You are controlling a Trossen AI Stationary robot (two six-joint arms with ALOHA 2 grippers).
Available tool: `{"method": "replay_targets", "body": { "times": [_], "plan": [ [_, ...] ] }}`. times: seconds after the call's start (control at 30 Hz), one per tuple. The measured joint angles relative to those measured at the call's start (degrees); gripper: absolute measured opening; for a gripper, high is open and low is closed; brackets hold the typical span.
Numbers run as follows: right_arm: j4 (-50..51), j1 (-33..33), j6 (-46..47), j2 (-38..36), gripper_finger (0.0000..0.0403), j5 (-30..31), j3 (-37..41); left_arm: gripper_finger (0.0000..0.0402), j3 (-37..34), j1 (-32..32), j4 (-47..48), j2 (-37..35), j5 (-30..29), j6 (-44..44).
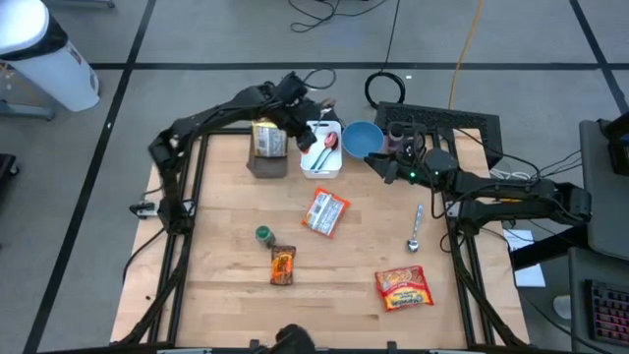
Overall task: Pick & Place Food Item
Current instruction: Put the orange spoon into the white bin
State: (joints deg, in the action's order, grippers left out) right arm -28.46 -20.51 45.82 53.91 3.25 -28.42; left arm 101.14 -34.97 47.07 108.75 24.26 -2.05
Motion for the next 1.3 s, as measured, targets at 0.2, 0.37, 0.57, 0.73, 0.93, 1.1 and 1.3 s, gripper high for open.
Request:
{"method": "replay_targets", "body": {
  "times": [0.2,0.37,0.57,0.73,0.93,1.1,1.3],
  "plan": [
    [0.47,0.07,0.22,0.0,0.0253,0.02,0.0,0.0006,11.65,0.01,10.99,9.47,-1.92,2.62],
    [0.78,1.0,0.1,0.0,0.0253,1.84,0.0,0.0009,14.67,-0.1,14.36,13.03,-2.39,0.97],
    [1.93,3.18,-1.16,0.0,0.0253,5.68,0.0,0.0011,13.88,0.21,14.08,13.18,-2.31,-1.09],
    [2.11,4.09,-1.54,0.0,0.0253,7.21,0.0,0.0007,13.86,0.93,11.95,13.76,-3.33,-4.14],
    [2.15,4.45,-1.67,0.02,0.0253,7.45,-0.02,0.0006,13.8,2.35,12.3,16.27,-3.29,-5.57],
    [2.58,4.96,-1.48,0.02,0.0253,7.43,-0.02,0.0011,13.76,3.31,13.15,17.99,-4.03,-5.64],
    [3.43,6.03,-1.07,0.02,0.0253,7.78,-0.02,0.0009,13.75,3.15,13.26,18.67,-7.53,-6.03]
  ]
}}
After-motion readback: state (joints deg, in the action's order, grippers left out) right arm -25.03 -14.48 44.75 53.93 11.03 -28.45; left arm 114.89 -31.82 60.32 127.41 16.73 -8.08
